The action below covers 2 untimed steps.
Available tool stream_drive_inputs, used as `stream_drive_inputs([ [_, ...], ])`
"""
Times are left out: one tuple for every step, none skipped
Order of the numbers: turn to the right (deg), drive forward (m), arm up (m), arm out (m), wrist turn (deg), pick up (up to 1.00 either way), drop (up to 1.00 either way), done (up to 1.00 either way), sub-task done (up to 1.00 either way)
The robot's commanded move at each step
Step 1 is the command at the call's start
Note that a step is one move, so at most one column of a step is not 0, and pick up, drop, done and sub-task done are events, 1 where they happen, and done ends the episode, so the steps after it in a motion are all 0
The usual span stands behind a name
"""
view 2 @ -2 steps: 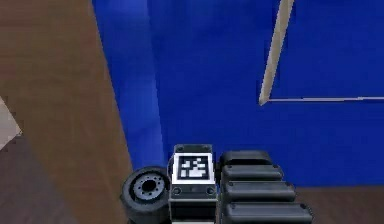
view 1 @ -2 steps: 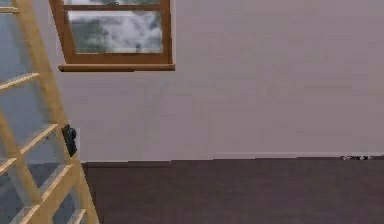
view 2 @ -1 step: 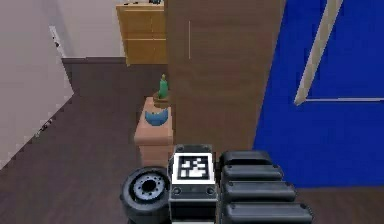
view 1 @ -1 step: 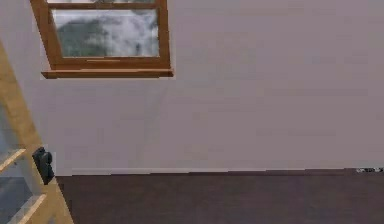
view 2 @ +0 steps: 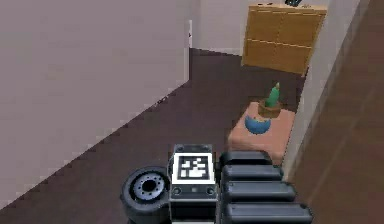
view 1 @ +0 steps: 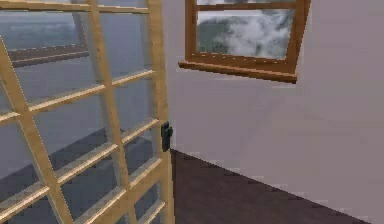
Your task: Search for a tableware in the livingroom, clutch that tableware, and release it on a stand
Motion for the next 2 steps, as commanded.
stream_drive_inputs([
  [0.0, 0.20, 0.00, 0.00, 0.0, 0.00, 0.00, 0.00, 0.00],
  [45.0, 0.00, 0.00, 0.00, 0.0, 0.00, 0.00, 0.00, 0.00],
])
